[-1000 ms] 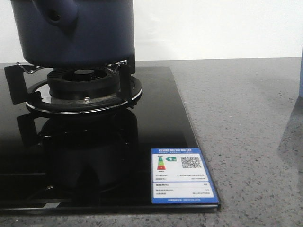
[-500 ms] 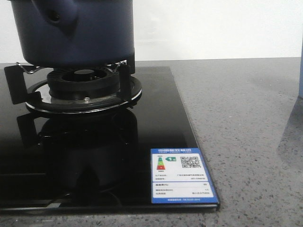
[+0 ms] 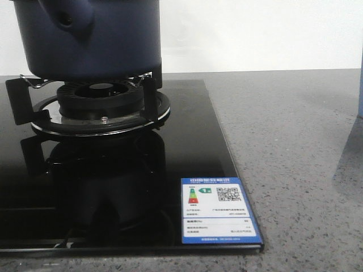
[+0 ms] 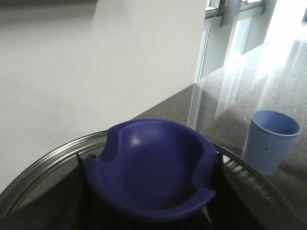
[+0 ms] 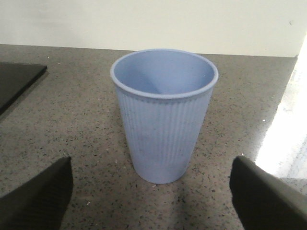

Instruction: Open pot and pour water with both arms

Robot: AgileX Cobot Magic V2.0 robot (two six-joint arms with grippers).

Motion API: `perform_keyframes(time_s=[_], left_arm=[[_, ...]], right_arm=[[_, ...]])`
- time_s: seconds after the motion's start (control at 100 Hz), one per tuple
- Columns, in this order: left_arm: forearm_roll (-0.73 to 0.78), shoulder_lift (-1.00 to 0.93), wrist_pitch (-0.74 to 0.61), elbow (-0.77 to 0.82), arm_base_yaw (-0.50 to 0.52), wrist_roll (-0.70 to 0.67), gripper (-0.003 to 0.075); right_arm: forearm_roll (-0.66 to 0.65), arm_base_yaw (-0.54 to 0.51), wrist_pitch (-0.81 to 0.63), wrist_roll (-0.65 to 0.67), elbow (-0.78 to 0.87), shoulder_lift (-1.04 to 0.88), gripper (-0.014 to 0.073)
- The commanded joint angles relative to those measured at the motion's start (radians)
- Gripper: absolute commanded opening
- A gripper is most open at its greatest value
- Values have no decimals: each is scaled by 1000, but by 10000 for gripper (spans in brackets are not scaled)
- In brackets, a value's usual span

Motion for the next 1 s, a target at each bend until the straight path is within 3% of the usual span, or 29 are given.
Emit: perform_keyframes(time_s=[0.0,0.99], left_arm=[[-91,-4,9,-41,-20,-6,339],[9,52,-35,-41,-23,-6,339]], right_arm=[[5,4,-48,2,-22,-1,601],[5,4,-15,2,-22,-1,601]])
